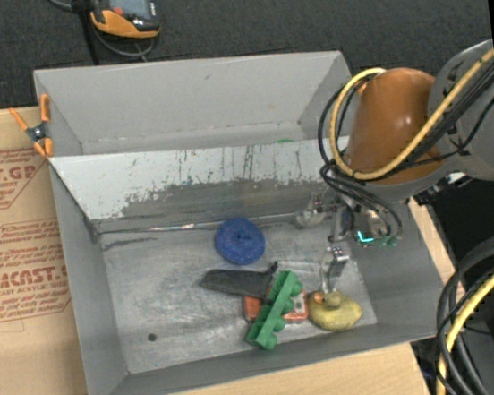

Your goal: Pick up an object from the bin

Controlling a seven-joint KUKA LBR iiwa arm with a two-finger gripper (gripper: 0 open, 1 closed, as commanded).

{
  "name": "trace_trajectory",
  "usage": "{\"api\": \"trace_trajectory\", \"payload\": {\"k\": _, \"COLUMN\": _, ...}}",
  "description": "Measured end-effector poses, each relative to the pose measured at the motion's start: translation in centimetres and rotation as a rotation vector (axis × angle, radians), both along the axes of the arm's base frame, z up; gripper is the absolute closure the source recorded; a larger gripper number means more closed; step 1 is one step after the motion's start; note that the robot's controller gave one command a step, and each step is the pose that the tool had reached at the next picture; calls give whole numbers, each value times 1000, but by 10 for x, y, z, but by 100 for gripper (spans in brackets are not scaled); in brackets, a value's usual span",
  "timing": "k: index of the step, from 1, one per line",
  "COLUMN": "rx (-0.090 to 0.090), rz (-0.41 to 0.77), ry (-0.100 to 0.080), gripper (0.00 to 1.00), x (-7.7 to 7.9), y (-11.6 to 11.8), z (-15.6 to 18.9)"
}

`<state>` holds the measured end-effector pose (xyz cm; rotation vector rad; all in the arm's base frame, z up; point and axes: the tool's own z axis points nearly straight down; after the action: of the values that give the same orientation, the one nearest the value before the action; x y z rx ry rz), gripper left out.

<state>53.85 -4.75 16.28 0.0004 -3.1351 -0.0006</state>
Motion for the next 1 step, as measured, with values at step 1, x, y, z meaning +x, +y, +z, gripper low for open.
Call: {"api": "trace_trajectory", "payload": {"k": 1, "rx": -1, "rz": 1, "ry": -8, "gripper": 0, "x": 2, "y": 0, "z": 4}}
